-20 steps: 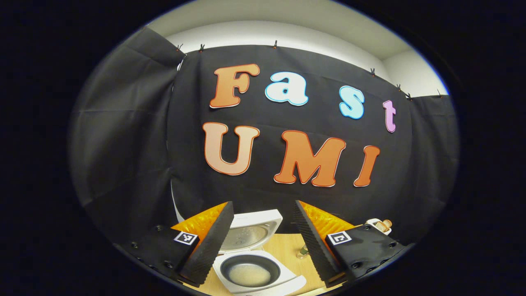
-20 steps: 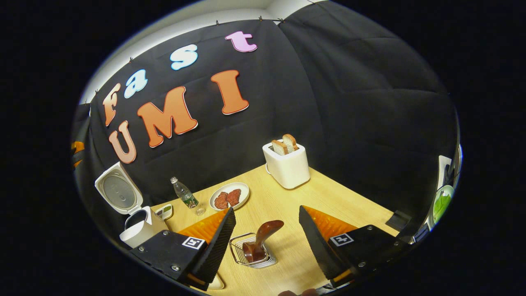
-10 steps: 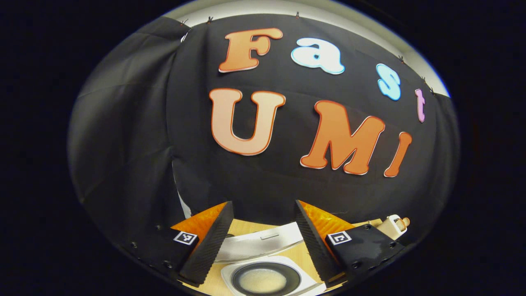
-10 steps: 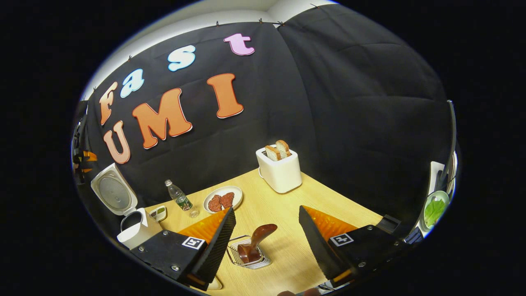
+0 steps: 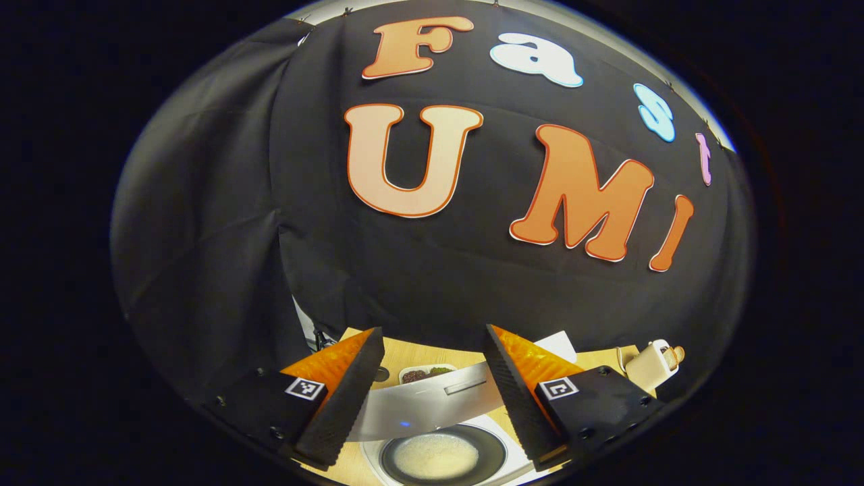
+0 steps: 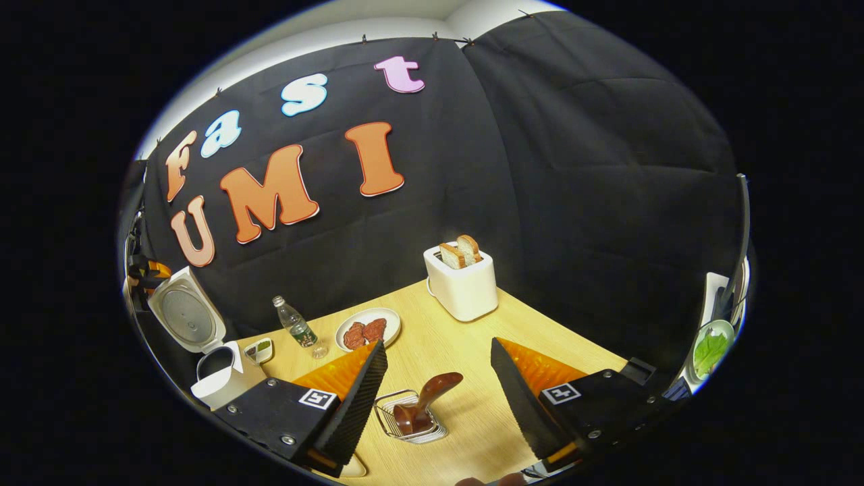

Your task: Close the left gripper, press the button to open the rice cooker; take a wooden spoon from the chopstick holder with the right hand, scoop a spoonful of rice and pour it into the rice cooker, then put the wooden spoon back into the chopstick holder.

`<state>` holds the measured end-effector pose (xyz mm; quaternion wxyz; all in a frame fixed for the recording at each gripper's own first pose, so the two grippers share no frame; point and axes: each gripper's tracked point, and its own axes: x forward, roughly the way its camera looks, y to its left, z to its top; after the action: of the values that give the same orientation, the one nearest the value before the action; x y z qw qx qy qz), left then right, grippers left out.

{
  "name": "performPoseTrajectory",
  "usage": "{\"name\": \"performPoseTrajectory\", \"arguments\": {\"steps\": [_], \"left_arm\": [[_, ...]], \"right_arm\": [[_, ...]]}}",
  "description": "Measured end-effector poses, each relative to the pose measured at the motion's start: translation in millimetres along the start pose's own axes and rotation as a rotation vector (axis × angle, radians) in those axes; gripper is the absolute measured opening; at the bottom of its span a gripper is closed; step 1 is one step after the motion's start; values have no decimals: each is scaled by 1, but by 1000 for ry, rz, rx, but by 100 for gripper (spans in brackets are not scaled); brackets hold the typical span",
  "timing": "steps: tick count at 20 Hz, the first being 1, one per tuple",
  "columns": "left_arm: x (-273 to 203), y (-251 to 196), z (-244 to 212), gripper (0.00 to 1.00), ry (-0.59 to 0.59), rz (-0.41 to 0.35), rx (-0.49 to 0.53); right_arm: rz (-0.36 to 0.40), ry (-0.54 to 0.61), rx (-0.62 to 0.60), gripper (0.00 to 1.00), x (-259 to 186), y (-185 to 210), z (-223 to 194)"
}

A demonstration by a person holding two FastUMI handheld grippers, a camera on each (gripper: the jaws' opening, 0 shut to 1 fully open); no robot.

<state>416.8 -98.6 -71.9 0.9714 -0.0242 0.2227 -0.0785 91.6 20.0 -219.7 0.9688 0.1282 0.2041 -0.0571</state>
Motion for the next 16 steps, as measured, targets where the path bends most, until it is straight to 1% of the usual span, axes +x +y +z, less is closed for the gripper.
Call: {"name": "performPoseTrajectory", "arguments": {"steps": [5, 10, 15, 16], "left_arm": [[-30, -13, -22, 99, -2, -33, -2], [-62, -28, -59, 99, 17, -57, -13], [-95, -47, -126, 100, 57, -82, -37], [-98, -50, -140, 99, 54, -81, -44]], "right_arm": [[41, -2, -10, 95, -1, 16, 3], [90, 17, -22, 95, -9, 30, -8], [112, 32, -35, 95, -23, 22, -15], [115, 34, -32, 95, -25, 19, -15]]}}
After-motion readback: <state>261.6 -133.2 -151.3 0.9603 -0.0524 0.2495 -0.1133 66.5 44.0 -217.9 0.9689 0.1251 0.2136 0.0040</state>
